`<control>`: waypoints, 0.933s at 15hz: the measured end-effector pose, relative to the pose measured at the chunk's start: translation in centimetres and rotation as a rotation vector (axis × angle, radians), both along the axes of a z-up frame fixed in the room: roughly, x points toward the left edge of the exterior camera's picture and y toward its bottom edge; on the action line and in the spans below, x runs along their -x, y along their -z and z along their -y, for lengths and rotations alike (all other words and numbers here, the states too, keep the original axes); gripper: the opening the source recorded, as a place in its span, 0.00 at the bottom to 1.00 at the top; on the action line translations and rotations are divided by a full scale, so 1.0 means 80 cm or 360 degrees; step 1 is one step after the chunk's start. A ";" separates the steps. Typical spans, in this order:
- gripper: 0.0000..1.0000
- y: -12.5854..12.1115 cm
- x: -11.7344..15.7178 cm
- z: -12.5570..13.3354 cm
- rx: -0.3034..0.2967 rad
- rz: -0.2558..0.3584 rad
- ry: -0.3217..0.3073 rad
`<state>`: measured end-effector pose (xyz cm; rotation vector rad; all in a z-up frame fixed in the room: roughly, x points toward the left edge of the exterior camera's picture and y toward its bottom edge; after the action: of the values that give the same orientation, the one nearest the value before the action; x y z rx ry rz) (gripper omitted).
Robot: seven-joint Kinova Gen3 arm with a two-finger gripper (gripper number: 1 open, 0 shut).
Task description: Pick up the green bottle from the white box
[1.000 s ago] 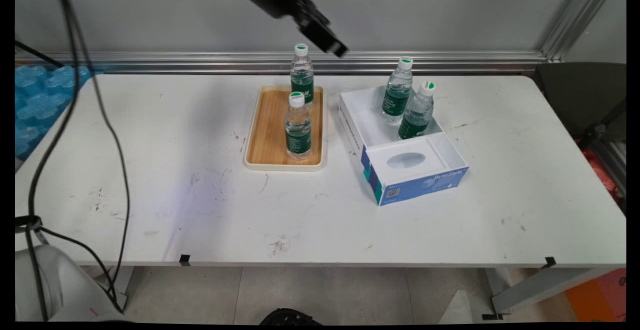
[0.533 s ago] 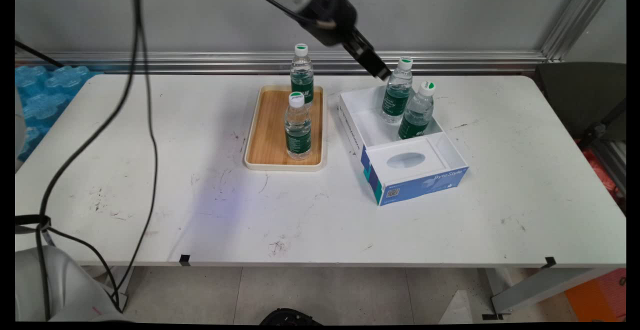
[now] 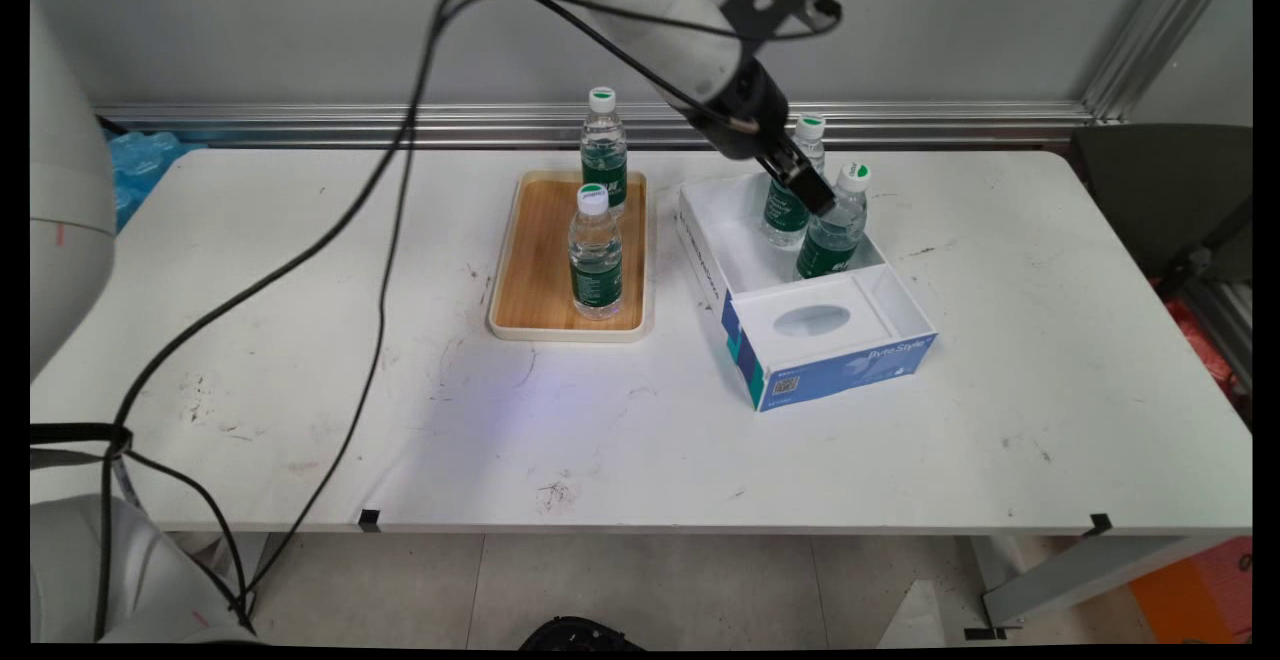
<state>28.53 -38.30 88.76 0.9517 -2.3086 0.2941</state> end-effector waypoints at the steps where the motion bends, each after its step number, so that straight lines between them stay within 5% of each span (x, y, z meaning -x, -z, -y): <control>1: 1.00 0.009 0.008 0.005 -0.0006 0.0012 0.0001; 14: 1.00 0.080 0.072 0.059 -0.0012 0.0106 0.0057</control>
<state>22.78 -43.06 82.37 0.9158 -2.3863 0.3068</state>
